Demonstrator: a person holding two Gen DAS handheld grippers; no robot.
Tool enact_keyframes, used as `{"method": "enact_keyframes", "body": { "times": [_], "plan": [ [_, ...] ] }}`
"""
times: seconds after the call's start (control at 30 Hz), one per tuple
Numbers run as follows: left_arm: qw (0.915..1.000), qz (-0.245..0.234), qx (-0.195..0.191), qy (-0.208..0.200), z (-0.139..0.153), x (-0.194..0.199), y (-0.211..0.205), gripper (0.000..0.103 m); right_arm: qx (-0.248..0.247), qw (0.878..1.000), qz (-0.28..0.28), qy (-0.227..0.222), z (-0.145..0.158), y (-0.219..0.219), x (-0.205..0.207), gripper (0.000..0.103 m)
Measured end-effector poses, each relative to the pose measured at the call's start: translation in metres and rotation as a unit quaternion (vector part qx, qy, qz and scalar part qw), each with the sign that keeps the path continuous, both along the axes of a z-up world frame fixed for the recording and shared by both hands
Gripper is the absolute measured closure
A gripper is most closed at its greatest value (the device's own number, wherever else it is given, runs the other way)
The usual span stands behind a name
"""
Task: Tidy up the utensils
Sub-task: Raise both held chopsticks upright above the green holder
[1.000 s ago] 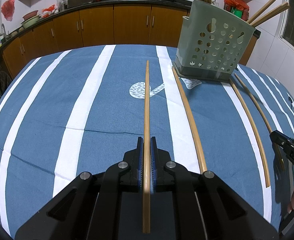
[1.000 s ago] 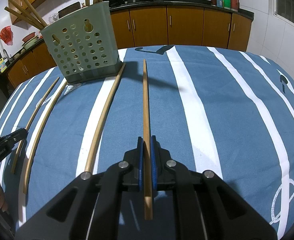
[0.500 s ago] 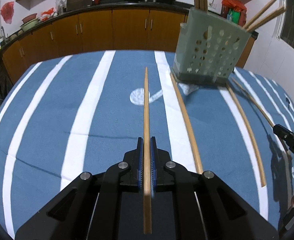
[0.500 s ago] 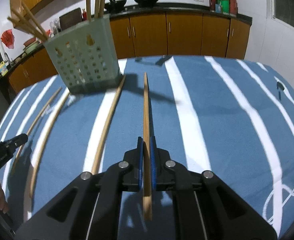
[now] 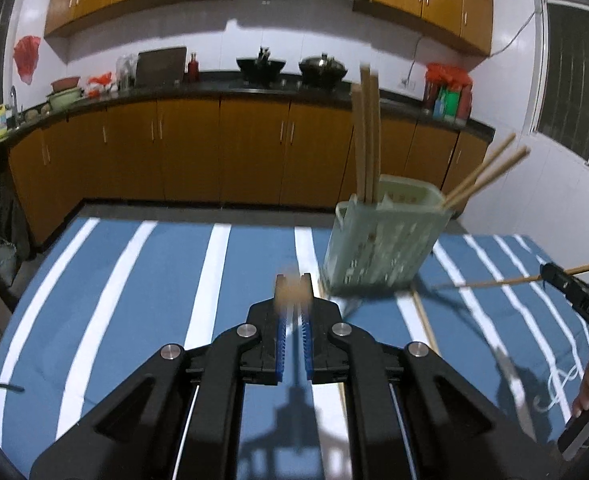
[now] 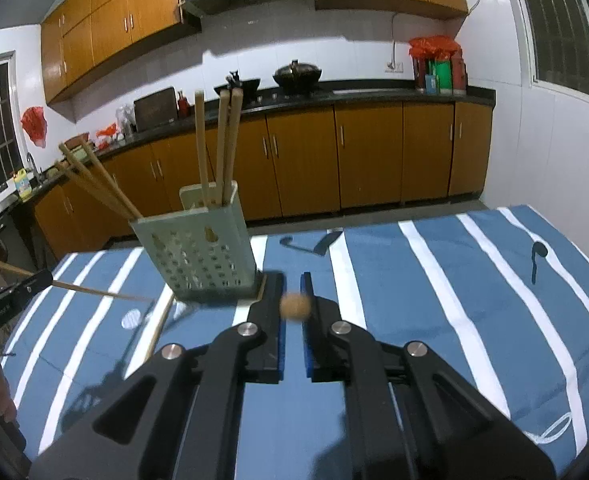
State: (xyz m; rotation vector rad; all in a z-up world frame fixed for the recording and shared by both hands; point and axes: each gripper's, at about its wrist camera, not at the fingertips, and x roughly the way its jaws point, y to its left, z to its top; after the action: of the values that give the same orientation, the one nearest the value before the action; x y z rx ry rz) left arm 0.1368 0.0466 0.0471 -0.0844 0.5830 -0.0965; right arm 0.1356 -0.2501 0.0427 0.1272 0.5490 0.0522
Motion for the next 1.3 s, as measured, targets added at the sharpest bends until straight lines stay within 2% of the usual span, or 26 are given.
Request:
{"method": "enact_keyframes", "body": {
  "times": [0.2, 0.4, 0.57, 0.7, 0.97, 1.3],
  "plan": [
    [0.999, -0.01, -0.002, -0.043, 0.037, 0.004, -0.002, 0.096, 0.018, 0.999, 0.001, -0.034, 0.031, -0.007, 0.002, 0.095],
    [0.9959, -0.03, -0.008, -0.085, 0.072, 0.003, -0.013, 0.096, 0.042, 0.996, 0.031, -0.077, 0.072, -0.007, -0.002, 0.095],
    [0.9919, -0.055, -0.024, -0.112, 0.091, 0.0, -0.029, 0.096, 0.067, 0.988, 0.06, -0.122, 0.106, 0.001, -0.007, 0.095],
    [0.9883, -0.055, -0.032, -0.138, 0.102, 0.005, -0.039, 0.096, 0.069, 0.983, 0.071, -0.155, 0.127, 0.013, -0.005, 0.095],
    [0.9837, -0.035, -0.049, -0.17, 0.111, 0.022, -0.042, 0.096, 0.042, 0.978, 0.07, -0.192, 0.142, 0.035, 0.015, 0.095],
    [0.9781, -0.03, -0.058, -0.198, 0.114, 0.033, -0.045, 0.096, 0.034, 0.976, 0.059, -0.207, 0.14, 0.042, 0.039, 0.095]
  ]
}}
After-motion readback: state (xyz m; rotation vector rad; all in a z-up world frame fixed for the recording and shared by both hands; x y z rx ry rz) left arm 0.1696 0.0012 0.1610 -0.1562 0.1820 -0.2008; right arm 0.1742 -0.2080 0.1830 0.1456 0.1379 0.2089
